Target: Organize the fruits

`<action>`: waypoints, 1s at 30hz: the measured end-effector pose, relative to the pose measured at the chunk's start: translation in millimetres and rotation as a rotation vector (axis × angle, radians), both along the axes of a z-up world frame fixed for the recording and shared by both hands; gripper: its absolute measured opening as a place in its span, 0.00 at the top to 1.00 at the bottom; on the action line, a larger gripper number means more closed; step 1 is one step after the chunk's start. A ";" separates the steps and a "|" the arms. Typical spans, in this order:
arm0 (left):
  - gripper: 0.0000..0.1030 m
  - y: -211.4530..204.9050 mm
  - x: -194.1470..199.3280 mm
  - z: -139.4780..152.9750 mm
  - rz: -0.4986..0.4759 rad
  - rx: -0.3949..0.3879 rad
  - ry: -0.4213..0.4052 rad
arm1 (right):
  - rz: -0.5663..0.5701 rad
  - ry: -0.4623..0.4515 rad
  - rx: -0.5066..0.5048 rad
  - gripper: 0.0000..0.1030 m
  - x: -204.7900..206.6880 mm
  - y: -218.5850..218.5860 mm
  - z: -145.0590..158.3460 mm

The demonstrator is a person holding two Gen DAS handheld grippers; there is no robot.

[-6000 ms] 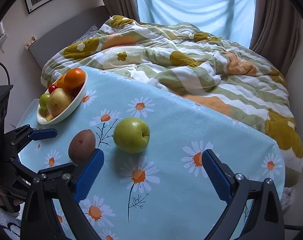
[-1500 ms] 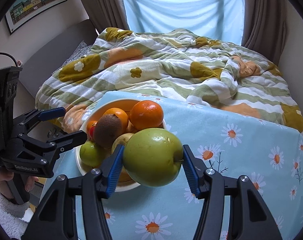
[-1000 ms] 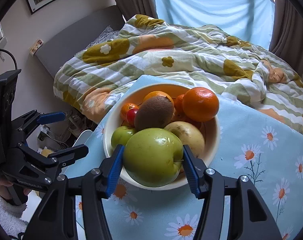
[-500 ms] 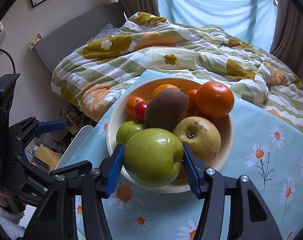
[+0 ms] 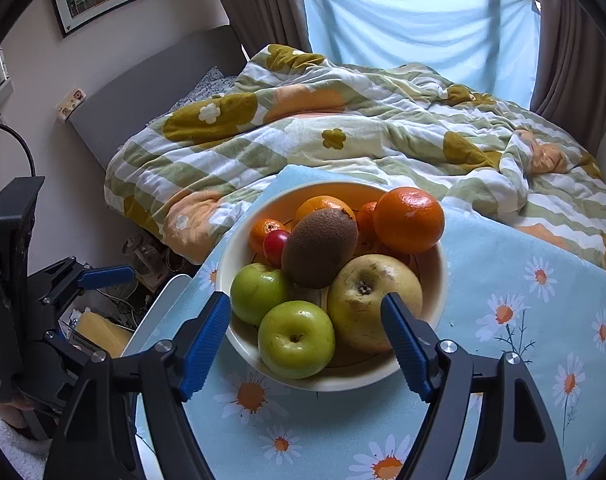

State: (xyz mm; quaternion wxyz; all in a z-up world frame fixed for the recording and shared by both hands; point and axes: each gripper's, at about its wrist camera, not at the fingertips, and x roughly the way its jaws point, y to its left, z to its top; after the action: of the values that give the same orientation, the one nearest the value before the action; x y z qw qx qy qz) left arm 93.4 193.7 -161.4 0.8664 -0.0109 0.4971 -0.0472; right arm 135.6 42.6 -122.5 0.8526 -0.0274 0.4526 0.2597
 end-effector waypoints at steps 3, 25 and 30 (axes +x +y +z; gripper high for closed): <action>0.00 -11.5 -2.0 17.2 0.002 -0.001 -0.020 | -0.006 -0.015 0.003 0.29 -3.8 -12.6 14.4; 0.00 -128.4 -44.1 130.8 0.061 -0.002 -0.171 | -0.374 -0.139 -0.100 0.06 -76.3 -190.6 113.6; 0.00 -149.1 -58.0 136.3 0.073 0.017 -0.192 | -0.442 -0.122 -0.128 0.06 -92.3 -217.6 112.9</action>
State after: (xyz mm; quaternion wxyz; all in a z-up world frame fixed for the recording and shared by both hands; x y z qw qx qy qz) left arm 35.4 44.6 -25.1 0.9111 -0.0170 0.4116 -0.0119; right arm 43.3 -175.1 -9.6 0.9111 0.0026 0.4106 0.0352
